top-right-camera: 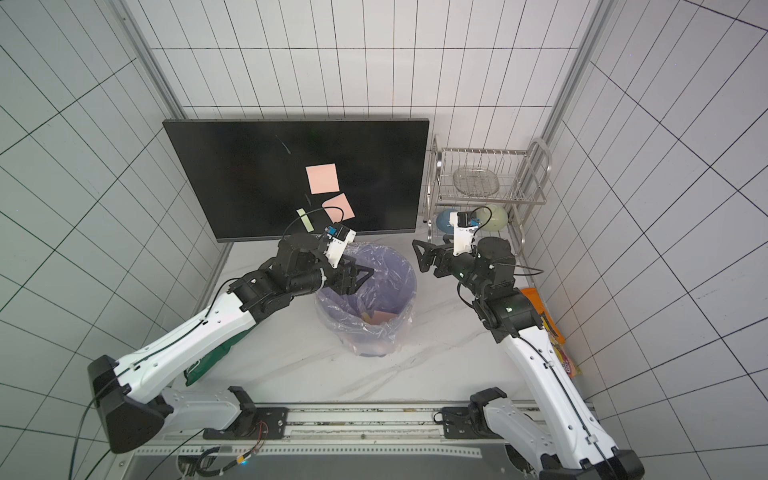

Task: Remove the sticky note from the monitor
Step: Place the sticky note in the trash bin.

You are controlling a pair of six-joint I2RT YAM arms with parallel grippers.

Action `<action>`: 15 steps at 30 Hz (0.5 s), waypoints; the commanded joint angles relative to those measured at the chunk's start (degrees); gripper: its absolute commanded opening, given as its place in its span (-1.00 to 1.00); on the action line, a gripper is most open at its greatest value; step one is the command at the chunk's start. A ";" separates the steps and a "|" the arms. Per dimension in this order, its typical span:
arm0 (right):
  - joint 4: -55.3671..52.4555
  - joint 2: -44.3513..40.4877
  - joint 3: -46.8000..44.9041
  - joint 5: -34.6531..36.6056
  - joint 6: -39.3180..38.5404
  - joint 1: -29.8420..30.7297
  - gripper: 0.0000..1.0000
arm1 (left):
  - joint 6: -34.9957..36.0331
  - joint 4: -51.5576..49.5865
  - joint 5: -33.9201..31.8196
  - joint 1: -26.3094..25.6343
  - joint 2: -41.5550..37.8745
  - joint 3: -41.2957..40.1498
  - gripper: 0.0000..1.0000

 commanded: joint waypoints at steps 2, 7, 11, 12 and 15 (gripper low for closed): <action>-0.47 -0.62 -0.22 0.21 -0.44 0.00 0.97 | 0.71 -0.31 -0.23 1.90 -2.89 3.54 0.68; -0.20 -0.47 -0.50 0.23 -0.43 -0.02 0.97 | 0.14 -1.78 6.48 7.38 -4.34 4.87 0.96; 0.33 -0.21 -0.77 0.19 -0.24 -0.03 0.97 | -0.66 -2.65 10.59 9.10 -4.22 5.63 0.97; 0.45 -0.14 -0.85 0.06 -0.24 -0.02 0.97 | -0.99 -2.47 11.48 9.18 -4.17 5.64 0.97; 0.80 0.09 -1.11 -0.02 -0.07 -0.08 0.97 | -1.24 -2.57 12.72 8.72 -3.98 5.57 0.92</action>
